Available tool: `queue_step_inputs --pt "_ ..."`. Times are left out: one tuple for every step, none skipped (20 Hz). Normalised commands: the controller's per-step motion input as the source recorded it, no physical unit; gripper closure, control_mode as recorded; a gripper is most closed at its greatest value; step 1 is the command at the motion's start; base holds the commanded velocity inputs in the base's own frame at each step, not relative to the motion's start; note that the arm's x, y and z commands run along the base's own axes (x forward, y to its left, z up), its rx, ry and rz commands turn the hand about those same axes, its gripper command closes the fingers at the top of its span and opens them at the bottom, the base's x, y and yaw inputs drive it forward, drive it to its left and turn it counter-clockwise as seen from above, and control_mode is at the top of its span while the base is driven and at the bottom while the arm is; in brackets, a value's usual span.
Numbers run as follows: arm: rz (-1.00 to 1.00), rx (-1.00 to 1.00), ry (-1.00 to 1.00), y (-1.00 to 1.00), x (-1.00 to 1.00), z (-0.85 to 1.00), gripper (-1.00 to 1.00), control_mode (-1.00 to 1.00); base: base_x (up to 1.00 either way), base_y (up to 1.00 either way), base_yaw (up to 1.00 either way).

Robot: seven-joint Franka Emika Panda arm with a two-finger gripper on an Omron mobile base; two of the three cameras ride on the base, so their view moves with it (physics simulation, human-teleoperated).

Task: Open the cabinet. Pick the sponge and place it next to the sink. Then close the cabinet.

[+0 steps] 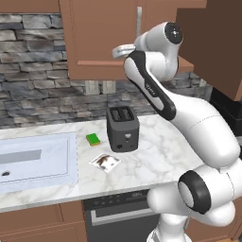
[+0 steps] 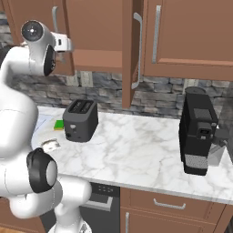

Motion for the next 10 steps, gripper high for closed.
queue_step_inputs --pt "0.06 0.0 -0.02 0.35 -0.58 0.06 1.0 -1.0 0.0 0.0 0.0" --pt "0.05 0.0 -0.04 0.35 -0.6 0.07 1.0 -1.0 0.0 0.0 0.0" --pt "0.05 0.0 -0.03 0.35 -0.62 0.09 1.0 -1.0 0.0 0.0 0.0" --pt "0.05 0.0 -0.03 0.36 -0.64 0.1 1.0 -1.0 0.0 0.0 0.0" --pt "0.05 0.0 -0.02 0.39 -0.64 0.11 1.0 -1.0 0.0 0.0 0.0" --pt "0.05 0.0 -0.01 0.39 -0.63 0.14 1.0 -1.0 0.0 0.0 0.0" --pt "0.05 0.0 0.0 0.39 -0.64 0.16 1.0 -1.0 0.0 0.0 0.0" --pt "0.05 0.0 0.0 0.41 -0.64 0.15 1.0 -1.0 0.0 0.0 0.0" --pt "0.05 0.0 0.0 0.44 -0.66 0.15 1.0 -1.0 0.0 0.0 0.0" --pt "0.05 0.0 0.0 0.46 -0.66 0.14 1.0 -1.0 0.0 0.0 0.0"
